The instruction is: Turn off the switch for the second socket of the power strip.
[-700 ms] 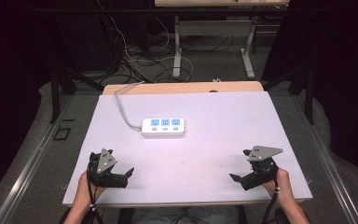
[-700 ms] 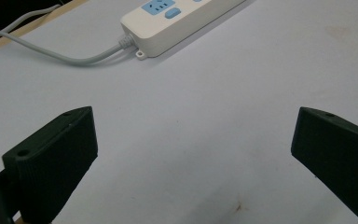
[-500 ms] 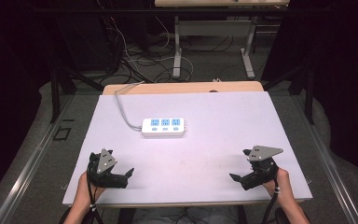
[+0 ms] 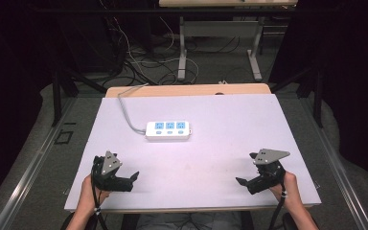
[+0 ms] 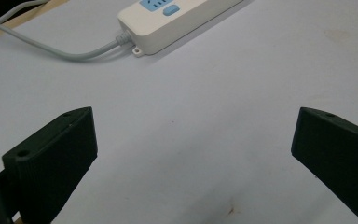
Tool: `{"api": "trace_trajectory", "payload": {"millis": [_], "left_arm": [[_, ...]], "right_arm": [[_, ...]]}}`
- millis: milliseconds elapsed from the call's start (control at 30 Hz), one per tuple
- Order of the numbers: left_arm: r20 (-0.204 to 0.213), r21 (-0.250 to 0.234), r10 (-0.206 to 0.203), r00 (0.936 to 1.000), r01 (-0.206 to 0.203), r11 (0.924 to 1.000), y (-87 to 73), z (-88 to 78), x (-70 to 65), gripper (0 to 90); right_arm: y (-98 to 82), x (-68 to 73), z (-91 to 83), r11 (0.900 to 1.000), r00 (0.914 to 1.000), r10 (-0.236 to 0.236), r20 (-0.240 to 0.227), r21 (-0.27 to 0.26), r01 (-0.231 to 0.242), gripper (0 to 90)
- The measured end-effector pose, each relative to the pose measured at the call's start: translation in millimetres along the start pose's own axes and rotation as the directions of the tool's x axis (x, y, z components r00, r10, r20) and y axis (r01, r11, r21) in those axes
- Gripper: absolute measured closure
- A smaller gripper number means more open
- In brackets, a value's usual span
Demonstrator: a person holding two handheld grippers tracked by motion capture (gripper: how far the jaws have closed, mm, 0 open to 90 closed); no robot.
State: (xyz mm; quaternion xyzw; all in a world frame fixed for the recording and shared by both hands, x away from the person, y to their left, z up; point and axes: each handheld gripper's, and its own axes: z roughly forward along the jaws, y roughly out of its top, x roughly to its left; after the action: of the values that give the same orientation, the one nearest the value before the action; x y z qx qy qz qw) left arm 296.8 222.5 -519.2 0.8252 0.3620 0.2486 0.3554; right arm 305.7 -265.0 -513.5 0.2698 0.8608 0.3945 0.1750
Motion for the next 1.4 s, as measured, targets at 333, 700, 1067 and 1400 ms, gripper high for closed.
{"api": "trace_trajectory", "payload": {"millis": [333, 700, 1067, 1400], "left_arm": [[-0.032, -0.005, 0.012, 0.9994, -0.013, 0.9999, 7.4, 2.8, -5.5, 0.0], [-0.048, -0.036, -0.029, 0.9984, 0.027, 0.9990, 14.7, 7.3, -0.6, 0.0], [-0.056, -0.067, -0.046, 0.9974, 0.042, 0.9969, 26.8, 20.8, 7.1, 0.0], [-0.048, -0.056, -0.041, 0.9980, 0.038, 0.9977, 35.6, 34.3, 7.6, 0.0]], "right_arm": [[1.5, 1.7, 1.8, 1.000, 1.0000, 0.008, 0.001, 0.002, -0.008, 0.0], [1.6, 2.1, 4.1, 1.000, 1.0000, 0.001, -0.010, 0.022, -0.001, 0.0], [1.3, 1.5, 4.5, 0.999, 1.0000, 0.008, 0.004, 0.032, -0.009, 0.2], [1.4, 2.0, 6.2, 1.000, 0.9999, 0.006, 0.014, 0.031, -0.006, 0.2]]}}
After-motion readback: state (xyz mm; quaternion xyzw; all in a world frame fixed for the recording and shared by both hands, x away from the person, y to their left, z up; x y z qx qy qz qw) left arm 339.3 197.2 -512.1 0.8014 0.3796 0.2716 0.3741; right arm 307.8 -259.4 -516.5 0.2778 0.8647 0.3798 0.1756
